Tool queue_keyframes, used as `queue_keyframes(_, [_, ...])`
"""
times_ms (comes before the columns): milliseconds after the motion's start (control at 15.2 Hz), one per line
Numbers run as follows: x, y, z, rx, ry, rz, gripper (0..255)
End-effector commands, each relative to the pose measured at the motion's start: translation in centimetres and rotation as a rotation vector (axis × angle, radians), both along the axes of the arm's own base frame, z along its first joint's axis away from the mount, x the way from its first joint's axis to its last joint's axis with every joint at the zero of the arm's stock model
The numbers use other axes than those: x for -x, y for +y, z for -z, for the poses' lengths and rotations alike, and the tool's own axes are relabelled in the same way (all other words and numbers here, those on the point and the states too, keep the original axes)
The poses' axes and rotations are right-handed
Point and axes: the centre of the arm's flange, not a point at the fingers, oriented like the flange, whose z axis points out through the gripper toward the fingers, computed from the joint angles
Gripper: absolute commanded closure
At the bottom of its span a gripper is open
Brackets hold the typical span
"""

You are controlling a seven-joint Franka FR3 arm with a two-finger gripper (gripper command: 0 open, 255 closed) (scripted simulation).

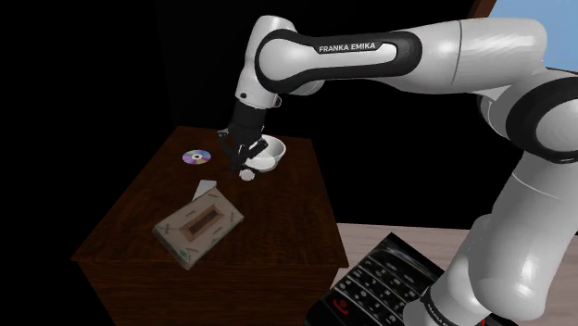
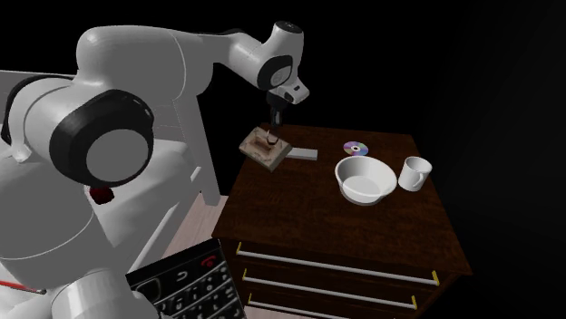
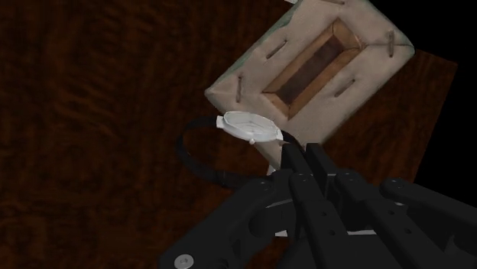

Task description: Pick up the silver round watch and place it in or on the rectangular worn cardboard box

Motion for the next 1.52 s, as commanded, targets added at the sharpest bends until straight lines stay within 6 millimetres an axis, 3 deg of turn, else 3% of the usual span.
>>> queue_keyframes(0, [-0.3,2.8,-0.4,0.0,0.0,0.001,255])
queue_keyframes(462, [-1.7,11.9,-1.0,0.0,0.0,0.001,255])
queue_keyframes(528, [-1.8,12.3,-1.0,0.0,0.0,0.001,255])
queue_keyframes(1452, [-1.8,12.3,6.4,0.0,0.0,0.001,255])
